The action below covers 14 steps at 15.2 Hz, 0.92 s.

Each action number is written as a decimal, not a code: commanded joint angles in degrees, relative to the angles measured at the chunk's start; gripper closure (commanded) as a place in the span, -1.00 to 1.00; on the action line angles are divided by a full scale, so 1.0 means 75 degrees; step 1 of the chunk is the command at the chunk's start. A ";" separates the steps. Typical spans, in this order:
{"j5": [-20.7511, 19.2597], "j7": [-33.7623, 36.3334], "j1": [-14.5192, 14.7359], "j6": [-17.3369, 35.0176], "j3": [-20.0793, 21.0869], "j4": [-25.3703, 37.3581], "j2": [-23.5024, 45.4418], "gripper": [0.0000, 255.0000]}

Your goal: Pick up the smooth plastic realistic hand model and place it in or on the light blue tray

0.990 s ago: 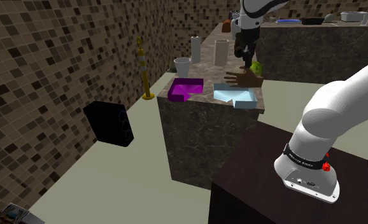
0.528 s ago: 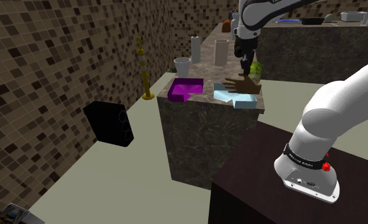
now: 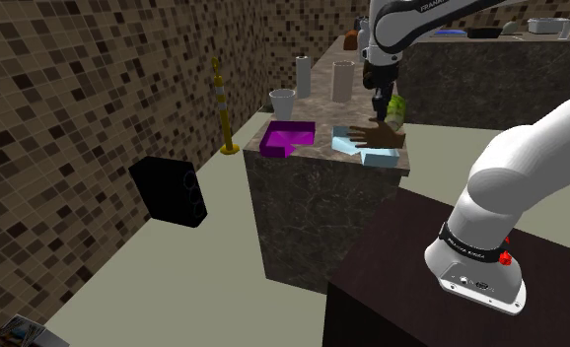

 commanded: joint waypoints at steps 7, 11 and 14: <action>0.0000 0.0000 0.0000 0.0001 0.0000 -0.0001 0.0001 -1.00; 0.0172 -0.0038 0.0087 -0.0992 0.0194 0.0873 -0.0107 -1.00; 0.0172 -0.0038 0.0087 -0.0992 0.0195 0.0873 -0.0107 -1.00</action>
